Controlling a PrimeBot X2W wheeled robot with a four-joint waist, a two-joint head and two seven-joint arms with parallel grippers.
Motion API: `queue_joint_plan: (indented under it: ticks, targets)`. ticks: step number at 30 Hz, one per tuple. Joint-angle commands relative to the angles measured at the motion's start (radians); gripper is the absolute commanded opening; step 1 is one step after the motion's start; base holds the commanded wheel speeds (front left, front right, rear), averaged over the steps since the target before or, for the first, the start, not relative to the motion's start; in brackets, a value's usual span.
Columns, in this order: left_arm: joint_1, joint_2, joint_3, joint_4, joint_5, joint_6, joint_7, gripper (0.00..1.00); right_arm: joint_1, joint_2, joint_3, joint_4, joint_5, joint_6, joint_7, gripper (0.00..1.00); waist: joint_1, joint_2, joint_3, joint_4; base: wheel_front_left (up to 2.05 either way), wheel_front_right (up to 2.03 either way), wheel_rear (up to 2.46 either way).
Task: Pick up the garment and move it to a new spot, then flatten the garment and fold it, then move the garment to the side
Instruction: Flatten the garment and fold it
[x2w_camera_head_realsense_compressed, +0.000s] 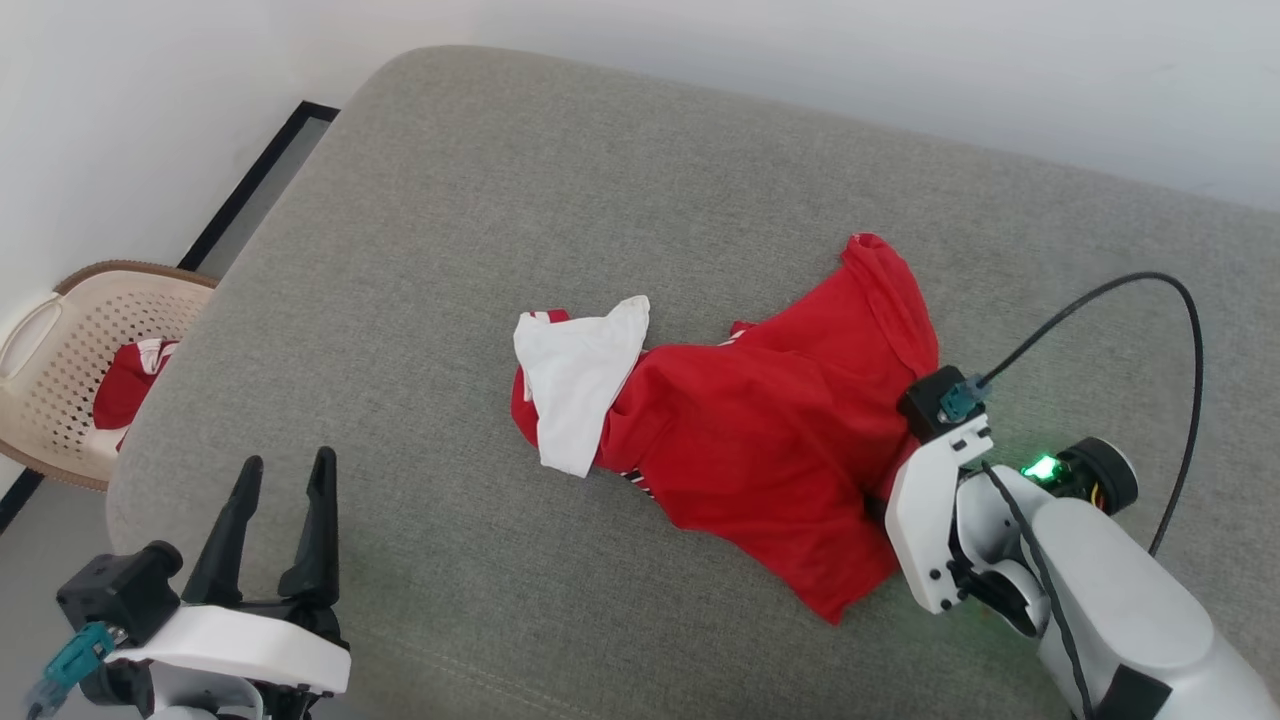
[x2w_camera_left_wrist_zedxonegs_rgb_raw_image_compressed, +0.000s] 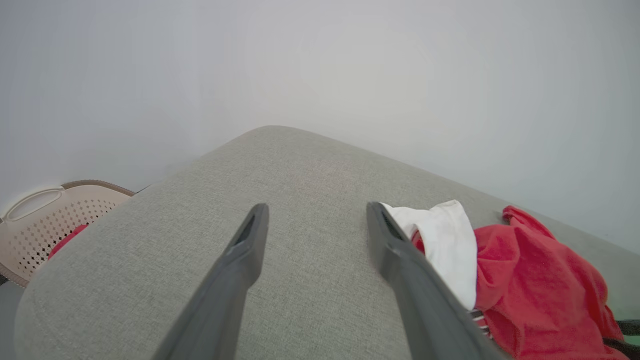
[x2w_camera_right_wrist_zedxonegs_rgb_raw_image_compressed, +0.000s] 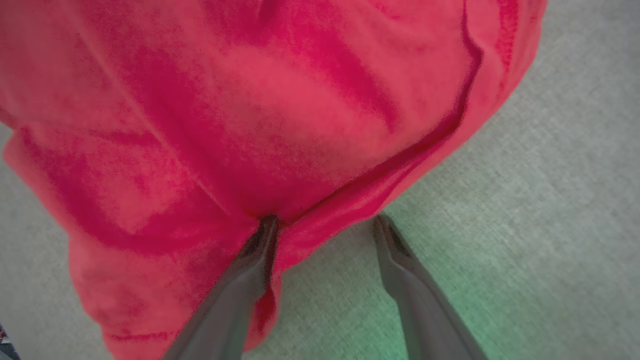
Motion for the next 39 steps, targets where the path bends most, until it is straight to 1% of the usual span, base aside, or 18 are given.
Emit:
queue_joint_plan:
  ticks: [1,3,6,11,12,14,17,20,23,26,28,30,31,32,33,34,37,39]
  targets:
    - [0.014,-0.016,0.02,-0.003,0.02,-0.011,-0.007,1.0,0.004,0.008,0.024,0.039,0.012,0.0,0.008,0.0,0.0,-0.0001,0.003,0.005,0.0,0.0,0.0]
    - [0.019,-0.033,0.047,-0.011,0.036,-0.02,-0.007,1.0,-0.017,0.004,0.026,0.043,0.031,0.0,-0.004,0.0,0.0,-0.0001,0.004,0.003,0.0,0.0,0.0]
    - [0.029,-0.057,0.087,-0.02,0.05,-0.033,-0.006,1.0,-0.047,-0.02,0.026,0.015,0.062,-0.002,-0.017,0.0,0.0,-0.0001,-0.001,-0.005,0.0,0.0,0.0]
    - [0.066,-0.076,0.139,-0.032,0.077,-0.046,-0.006,1.0,-0.059,-0.09,0.005,-0.115,0.123,-0.001,0.005,0.0,0.0,-0.0001,-0.022,-0.037,0.0,0.0,0.0]
    - [0.066,-0.076,0.139,-0.032,0.077,-0.046,-0.006,1.0,-0.059,-0.09,0.005,-0.115,0.123,-0.001,0.005,0.0,0.0,-0.0001,-0.022,-0.037,0.0,0.0,0.0]
    - [0.081,-0.081,0.154,-0.04,0.086,-0.051,-0.006,1.0,-0.044,-0.136,-0.024,-0.181,0.139,-0.001,0.027,0.0,0.0,-0.0001,-0.031,-0.05,0.0,0.0,0.0]
    - [0.101,-0.086,0.167,-0.044,0.095,-0.052,-0.006,1.0,-0.006,-0.189,-0.086,-0.275,0.149,-0.001,0.07,0.0,0.0,-0.0001,-0.044,-0.066,0.0,0.0,0.0]
    - [0.114,-0.089,0.174,-0.047,0.1,-0.056,-0.006,1.0,0.045,-0.238,-0.176,-0.351,0.133,-0.001,0.125,0.0,0.0,-0.0001,-0.054,-0.076,0.0,0.0,0.0]
    - [0.124,-0.088,0.173,-0.047,0.103,-0.057,-0.006,1.0,0.117,-0.264,-0.28,-0.386,0.103,-0.001,0.186,0.0,0.0,-0.0001,-0.059,-0.081,0.0,0.0,0.0]
    - [0.121,-0.089,0.168,-0.043,0.1,-0.058,-0.006,1.0,0.186,-0.26,-0.385,-0.383,0.064,-0.001,0.235,0.0,0.0,-0.0001,-0.063,-0.08,0.0,0.0,0.0]
    - [0.116,-0.088,0.161,-0.036,0.099,-0.058,-0.006,1.0,0.223,-0.233,-0.442,-0.367,0.058,-0.001,0.243,0.0,0.0,-0.0001,-0.064,-0.079,0.0,0.0,0.0]
    - [0.109,-0.086,0.154,-0.031,0.094,-0.057,-0.006,1.0,0.253,-0.213,-0.474,-0.337,0.052,-0.001,0.243,0.0,0.0,-0.0001,-0.064,-0.077,0.0,0.0,0.0]
    - [0.106,-0.085,0.15,-0.029,0.092,-0.057,-0.006,1.0,0.264,-0.197,-0.489,-0.323,0.05,-0.001,0.235,0.2,0.0,-0.0001,-0.064,-0.077,0.0,0.0,0.0]
    - [0.103,-0.084,0.148,-0.026,0.09,-0.057,-0.006,1.0,0.271,-0.188,-0.494,-0.307,0.042,-0.001,0.23,0.28,0.0,-0.0001,-0.065,-0.076,0.0,0.0,0.0]
    - [0.102,-0.083,0.147,-0.024,0.089,-0.057,-0.006,1.0,0.279,-0.178,-0.493,-0.296,0.035,-0.001,0.222,0.48,0.0,-0.0001,-0.065,-0.077,0.0,0.0,0.0]
    - [0.102,-0.082,0.146,-0.021,0.088,-0.057,-0.006,1.0,0.283,-0.169,-0.496,-0.283,0.028,-0.001,0.217,1.0,0.0,-0.0001,-0.065,-0.077,0.0,0.0,0.0]
    - [0.101,-0.078,0.144,-0.016,0.088,-0.058,-0.006,1.0,0.28,-0.143,-0.505,-0.262,0.018,-0.001,0.193,1.0,0.0,-0.0001,-0.065,-0.082,0.0,0.0,0.0]
    - [0.1,-0.073,0.143,-0.016,0.088,-0.058,-0.006,1.0,0.273,-0.131,-0.504,-0.276,0.013,-0.001,0.183,1.0,0.0,-0.0001,-0.065,-0.093,0.0,0.0,0.0]
